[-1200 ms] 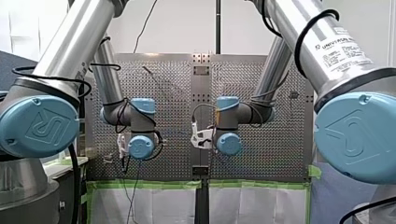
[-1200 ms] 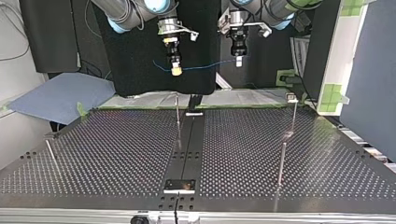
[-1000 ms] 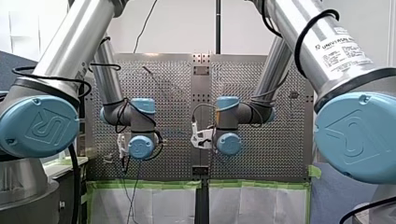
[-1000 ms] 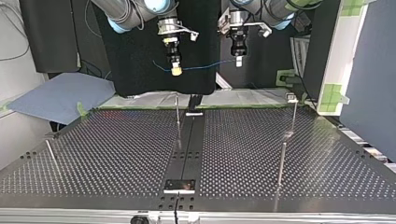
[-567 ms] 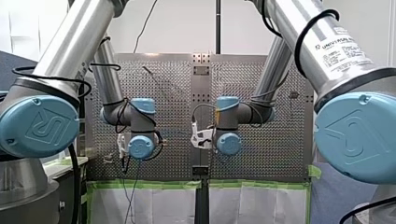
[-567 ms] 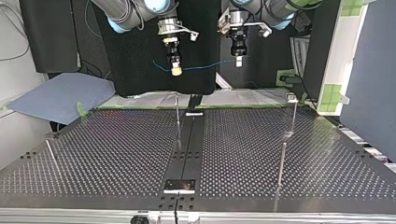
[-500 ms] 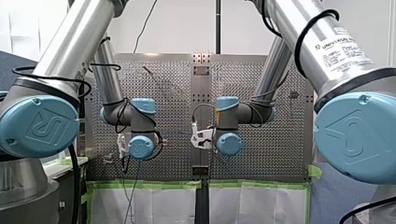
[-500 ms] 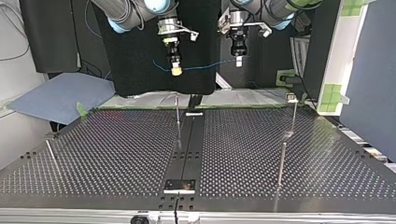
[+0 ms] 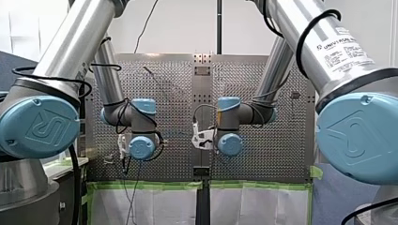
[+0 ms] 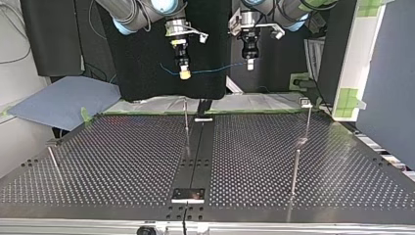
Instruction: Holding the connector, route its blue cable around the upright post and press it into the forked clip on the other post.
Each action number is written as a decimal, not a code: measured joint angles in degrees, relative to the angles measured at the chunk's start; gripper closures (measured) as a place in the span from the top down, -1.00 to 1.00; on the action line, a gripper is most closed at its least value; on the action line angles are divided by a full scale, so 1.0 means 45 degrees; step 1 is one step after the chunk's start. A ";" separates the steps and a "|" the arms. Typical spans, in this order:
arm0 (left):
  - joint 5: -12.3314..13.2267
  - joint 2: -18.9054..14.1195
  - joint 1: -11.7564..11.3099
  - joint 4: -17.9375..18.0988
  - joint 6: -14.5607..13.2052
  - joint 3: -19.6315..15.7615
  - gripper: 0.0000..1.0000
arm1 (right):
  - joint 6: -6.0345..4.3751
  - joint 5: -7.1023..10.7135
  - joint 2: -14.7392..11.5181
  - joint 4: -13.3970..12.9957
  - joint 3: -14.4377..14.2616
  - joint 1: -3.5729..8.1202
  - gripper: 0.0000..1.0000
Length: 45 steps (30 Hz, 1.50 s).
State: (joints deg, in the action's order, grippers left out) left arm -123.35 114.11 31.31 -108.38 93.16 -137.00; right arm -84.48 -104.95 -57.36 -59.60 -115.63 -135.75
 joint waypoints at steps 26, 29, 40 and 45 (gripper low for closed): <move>0.0000 0.0000 0.0000 0.0000 0.0000 0.0000 -0.80 | 0.0001 0.0001 0.0000 0.0000 0.0000 -0.0001 -1.00; 0.0000 0.0000 -0.0001 0.0000 0.0000 0.0000 -0.84 | 0.0000 0.0000 0.0000 0.0001 0.0000 0.0000 -1.00; 0.0000 0.0000 0.0000 0.0000 0.0000 0.0000 -0.89 | 0.0000 0.0000 0.0000 0.0000 -0.0001 0.0000 -1.00; 0.0000 0.0000 0.0000 0.0000 0.0000 0.0000 -0.89 | 0.0000 0.0001 0.0000 0.0000 0.0000 0.0000 -1.00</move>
State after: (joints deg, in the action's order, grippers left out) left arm -123.35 114.11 31.31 -108.38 93.16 -137.00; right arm -84.48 -104.95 -57.36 -59.60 -115.63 -135.75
